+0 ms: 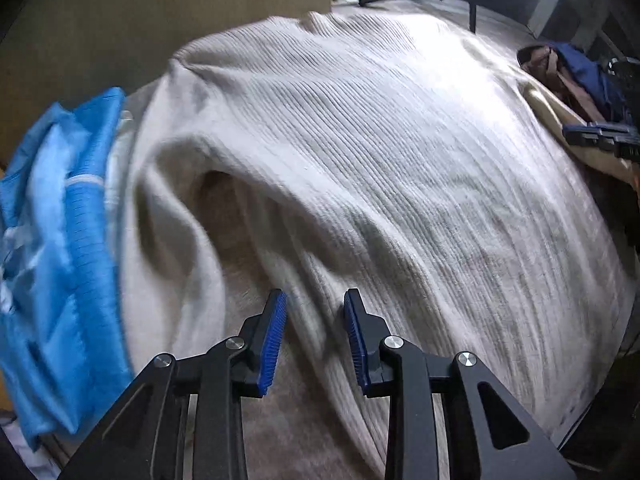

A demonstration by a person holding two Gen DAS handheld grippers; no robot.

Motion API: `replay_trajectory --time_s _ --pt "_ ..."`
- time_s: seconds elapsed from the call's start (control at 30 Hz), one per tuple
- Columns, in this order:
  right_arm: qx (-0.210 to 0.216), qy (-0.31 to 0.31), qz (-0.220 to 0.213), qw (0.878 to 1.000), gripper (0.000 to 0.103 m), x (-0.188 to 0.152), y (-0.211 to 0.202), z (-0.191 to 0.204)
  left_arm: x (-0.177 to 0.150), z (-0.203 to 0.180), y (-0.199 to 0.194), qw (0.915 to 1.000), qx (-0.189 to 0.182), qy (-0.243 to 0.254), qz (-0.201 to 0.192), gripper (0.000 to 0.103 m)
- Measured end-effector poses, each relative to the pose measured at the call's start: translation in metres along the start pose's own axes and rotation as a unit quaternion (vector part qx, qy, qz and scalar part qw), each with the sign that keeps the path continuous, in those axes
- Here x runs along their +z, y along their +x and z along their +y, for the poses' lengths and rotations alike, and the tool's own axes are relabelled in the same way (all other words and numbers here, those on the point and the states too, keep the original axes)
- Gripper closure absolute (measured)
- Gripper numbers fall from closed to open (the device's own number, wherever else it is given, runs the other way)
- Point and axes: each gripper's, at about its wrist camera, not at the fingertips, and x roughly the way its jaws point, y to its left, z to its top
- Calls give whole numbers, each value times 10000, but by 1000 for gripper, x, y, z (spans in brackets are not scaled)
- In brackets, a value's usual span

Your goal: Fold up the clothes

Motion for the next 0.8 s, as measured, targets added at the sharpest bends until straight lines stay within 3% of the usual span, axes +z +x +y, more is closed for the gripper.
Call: replay_trajectory --time_s 0.1,0.27,0.4,0.47,0.53,0.73,0.8 --pt "-5 68 91 9999 68 3 8 -8 1 4 5 9999 -111 -20 28 96" --pt "-548 -19 331 9979 68 6 19 -26 -20 37 -12 9980 -85 -613 101 95" --pt "-336 327 236 9986 67 10 13 -41 -18 47 -28 9962 -94 -871 -19 95" --pt "-68 424 112 9990 65 16 14 -40 -3 48 -35 9933 -351 -1079 -231 87" --pt "95 469 24 9989 63 23 17 -37 15 46 -31 9915 -526 -1142 -342 70" --pt "75 565 -159 9982 63 35 26 -34 57 61 12 9873 -331 -1537 -237 69" --pt "58 693 -199 9974 62 38 28 -42 66 75 18 9801 -203 -1940 -379 69"
